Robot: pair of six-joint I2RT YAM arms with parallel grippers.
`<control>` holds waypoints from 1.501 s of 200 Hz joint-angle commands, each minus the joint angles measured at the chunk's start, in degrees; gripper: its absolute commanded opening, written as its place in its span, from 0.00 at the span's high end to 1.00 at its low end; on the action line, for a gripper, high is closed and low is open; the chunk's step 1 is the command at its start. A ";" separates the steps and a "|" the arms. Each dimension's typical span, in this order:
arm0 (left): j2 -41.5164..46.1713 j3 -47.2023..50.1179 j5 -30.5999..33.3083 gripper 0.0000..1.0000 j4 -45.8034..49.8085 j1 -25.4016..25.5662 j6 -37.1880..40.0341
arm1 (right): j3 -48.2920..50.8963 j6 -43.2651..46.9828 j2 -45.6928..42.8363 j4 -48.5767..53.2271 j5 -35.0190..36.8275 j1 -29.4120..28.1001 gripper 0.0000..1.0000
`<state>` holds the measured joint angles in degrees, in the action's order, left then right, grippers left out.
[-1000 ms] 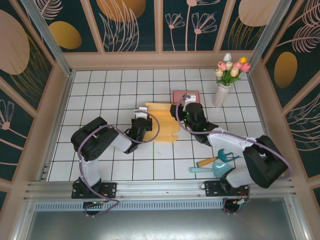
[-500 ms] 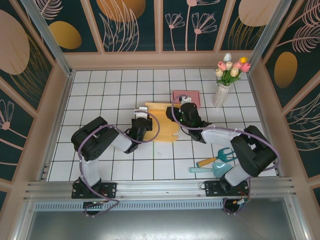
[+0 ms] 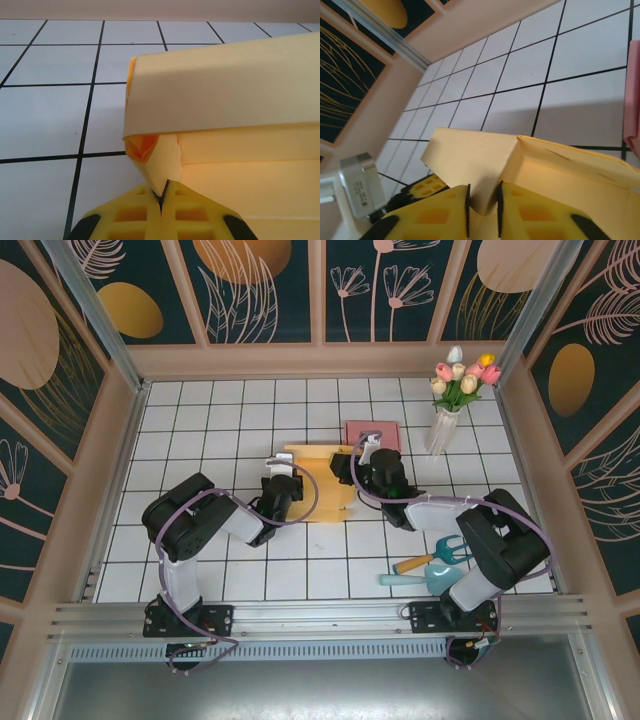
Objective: Fold the paper box
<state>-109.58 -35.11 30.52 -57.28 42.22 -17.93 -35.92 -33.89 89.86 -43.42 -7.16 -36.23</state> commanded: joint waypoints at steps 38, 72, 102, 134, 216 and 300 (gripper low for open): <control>-1.13 0.74 -0.87 0.96 -0.29 0.15 0.03 | 1.51 -0.92 1.88 -6.79 -2.24 -0.21 0.81; -1.25 0.53 -0.60 0.96 0.05 0.28 -0.06 | 2.92 0.78 0.96 -4.77 0.60 -0.17 0.64; -1.42 0.13 -0.64 0.96 0.62 0.21 -0.07 | 5.35 3.63 -0.47 -3.11 2.81 -0.19 0.61; -1.38 0.04 -0.53 0.96 0.76 0.20 -0.16 | 8.52 6.25 -1.50 -2.51 6.81 0.27 0.56; -1.91 -1.17 -1.16 0.96 2.20 0.23 0.18 | 4.72 9.41 4.46 -1.89 5.93 6.96 0.55; -1.99 -1.38 -1.70 0.96 2.35 0.24 0.51 | -1.67 9.36 12.94 -1.22 5.03 9.07 0.55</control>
<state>-110.21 -36.01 30.22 -57.19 42.30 -18.04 -34.96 -25.56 100.29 -44.36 -1.56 -27.68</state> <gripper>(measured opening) 0.058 0.454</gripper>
